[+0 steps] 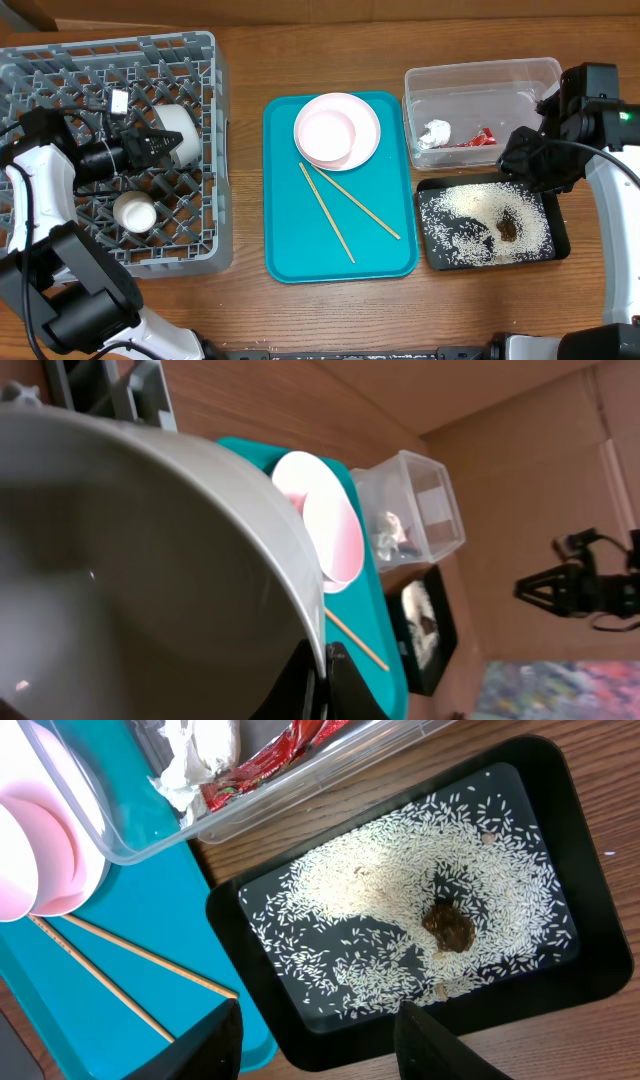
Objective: Sort waste into correct bins and load items into the dishwasher
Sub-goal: 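Carry the grey bowl with left gripper into the rack and release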
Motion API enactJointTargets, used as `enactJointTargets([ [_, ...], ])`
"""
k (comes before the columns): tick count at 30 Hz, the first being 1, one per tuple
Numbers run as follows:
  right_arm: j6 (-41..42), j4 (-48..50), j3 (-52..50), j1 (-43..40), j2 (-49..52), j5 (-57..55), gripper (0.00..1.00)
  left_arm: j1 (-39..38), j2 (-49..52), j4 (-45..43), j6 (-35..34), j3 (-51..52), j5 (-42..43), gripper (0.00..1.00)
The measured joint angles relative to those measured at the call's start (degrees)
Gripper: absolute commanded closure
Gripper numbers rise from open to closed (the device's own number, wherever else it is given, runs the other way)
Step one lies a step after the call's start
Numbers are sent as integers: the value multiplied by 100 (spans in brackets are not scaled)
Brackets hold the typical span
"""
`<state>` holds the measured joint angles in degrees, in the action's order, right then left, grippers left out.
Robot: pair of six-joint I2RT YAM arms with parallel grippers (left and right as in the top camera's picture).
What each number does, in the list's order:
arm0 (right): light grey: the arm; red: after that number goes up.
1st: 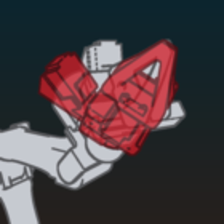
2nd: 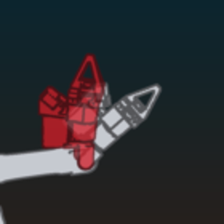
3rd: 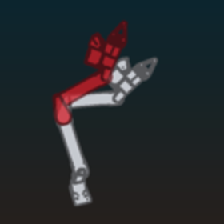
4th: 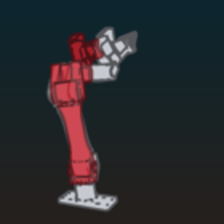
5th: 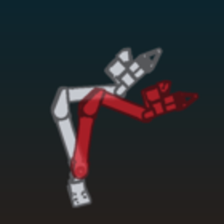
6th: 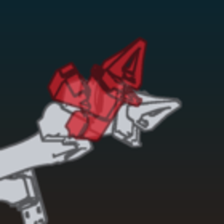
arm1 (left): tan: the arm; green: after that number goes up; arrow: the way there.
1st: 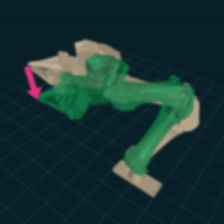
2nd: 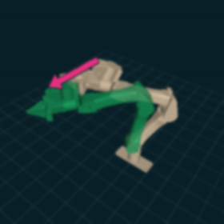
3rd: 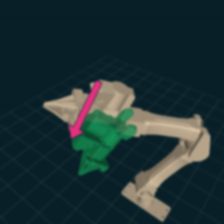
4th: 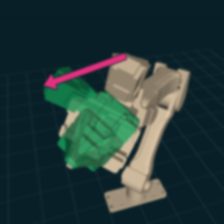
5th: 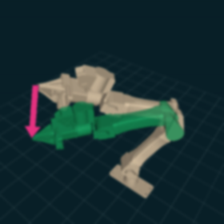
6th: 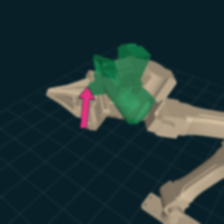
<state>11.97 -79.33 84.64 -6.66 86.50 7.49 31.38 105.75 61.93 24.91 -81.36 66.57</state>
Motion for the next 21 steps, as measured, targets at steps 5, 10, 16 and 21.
enactJointTargets([
  [5,0,-20,0,0,0,2,49,151,87,208,258,-9,107,96],
  [10,-2,-24,0,0,0,2,49,501,133,407,337,-13,-133,96],
  [16,-2,-20,0,0,0,4,49,870,227,695,385,-7,-535,29],
  [21,0,-26,0,0,0,2,49,1123,238,1099,369,-4,-704,0],
])
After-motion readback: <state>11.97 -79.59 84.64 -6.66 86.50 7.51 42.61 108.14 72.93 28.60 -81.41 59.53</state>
